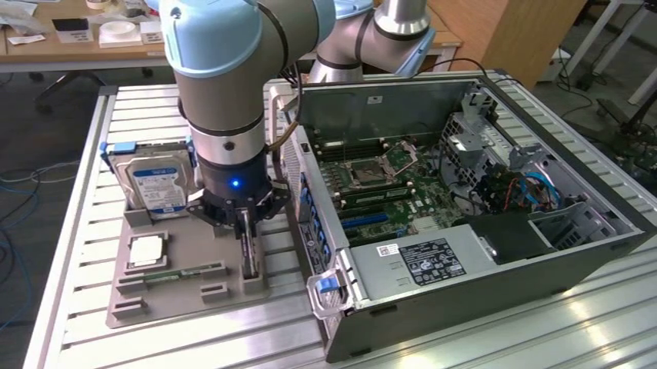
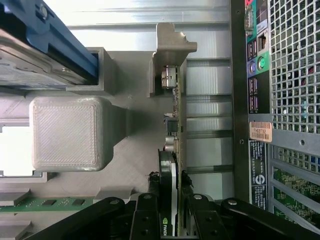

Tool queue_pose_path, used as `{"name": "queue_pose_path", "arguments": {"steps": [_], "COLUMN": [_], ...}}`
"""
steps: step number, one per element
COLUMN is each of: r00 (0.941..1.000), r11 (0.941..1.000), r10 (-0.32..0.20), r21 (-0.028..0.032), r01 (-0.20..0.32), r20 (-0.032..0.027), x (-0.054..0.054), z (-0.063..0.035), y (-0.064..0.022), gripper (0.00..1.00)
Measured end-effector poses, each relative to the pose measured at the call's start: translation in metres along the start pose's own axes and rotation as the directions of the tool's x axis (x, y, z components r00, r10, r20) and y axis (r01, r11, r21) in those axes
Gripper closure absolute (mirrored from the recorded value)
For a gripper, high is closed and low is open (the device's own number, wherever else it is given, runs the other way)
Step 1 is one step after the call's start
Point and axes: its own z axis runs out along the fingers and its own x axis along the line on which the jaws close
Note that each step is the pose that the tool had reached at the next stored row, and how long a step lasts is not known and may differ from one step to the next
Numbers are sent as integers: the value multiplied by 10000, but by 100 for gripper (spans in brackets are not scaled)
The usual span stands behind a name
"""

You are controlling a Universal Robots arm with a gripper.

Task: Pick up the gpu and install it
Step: 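Pick up the gpu and move the gpu toward the slot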

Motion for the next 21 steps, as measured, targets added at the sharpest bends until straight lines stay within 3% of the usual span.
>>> {"name": "queue_pose_path", "arguments": {"steps": [11,21], "r00": [9999,9998], "r11": [9999,9998], "r10": [-163,-186], "r21": [-6,-4], "r01": [163,186], "r20": [-6,-8], "x": [0,-7], "z": [-7,-284], "y": [1,13], "gripper": [73,73]}}
